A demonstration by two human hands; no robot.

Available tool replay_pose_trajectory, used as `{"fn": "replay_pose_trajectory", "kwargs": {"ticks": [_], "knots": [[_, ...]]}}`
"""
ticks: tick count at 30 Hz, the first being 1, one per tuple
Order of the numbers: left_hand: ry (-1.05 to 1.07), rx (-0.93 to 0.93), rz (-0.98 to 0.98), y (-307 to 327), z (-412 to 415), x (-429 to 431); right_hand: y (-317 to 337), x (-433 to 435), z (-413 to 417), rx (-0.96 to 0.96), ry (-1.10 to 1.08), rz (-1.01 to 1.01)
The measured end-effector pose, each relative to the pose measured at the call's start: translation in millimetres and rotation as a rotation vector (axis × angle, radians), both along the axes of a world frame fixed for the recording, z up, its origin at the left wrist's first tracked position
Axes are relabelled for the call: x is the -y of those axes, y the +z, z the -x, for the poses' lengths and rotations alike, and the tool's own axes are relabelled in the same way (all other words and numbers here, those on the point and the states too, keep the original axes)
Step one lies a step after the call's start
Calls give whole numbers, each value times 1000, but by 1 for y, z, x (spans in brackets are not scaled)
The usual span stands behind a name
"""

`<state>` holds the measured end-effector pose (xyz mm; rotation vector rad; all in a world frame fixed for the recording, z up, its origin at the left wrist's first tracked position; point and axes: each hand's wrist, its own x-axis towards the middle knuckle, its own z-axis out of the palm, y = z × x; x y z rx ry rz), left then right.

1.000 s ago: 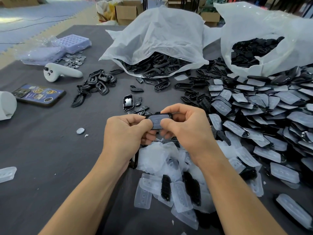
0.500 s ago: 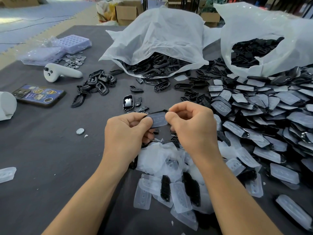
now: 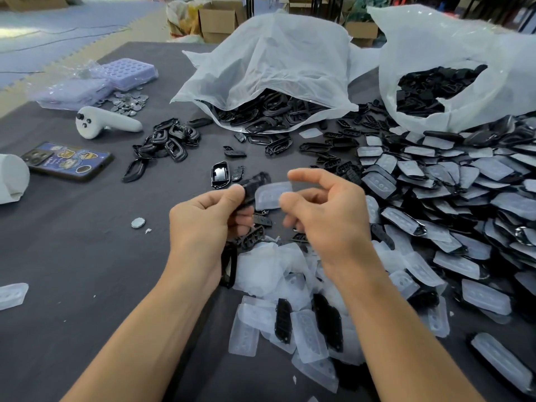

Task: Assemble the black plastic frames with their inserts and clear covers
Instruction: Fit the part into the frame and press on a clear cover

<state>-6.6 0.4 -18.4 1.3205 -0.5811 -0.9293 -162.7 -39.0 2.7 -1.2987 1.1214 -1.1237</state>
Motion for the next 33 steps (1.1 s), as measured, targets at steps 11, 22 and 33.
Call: {"fn": "replay_pose_trajectory", "kwargs": {"ticks": [11,22,33], "knots": [[106,64,29,3,-19,2,0,1,8,-696,10,347],[15,201,7,1,-14,0,-3,-13,-10,-792,397,178],[-112,178,-56,-5,3,-3,3,-1,5,-175,273,-48]]}}
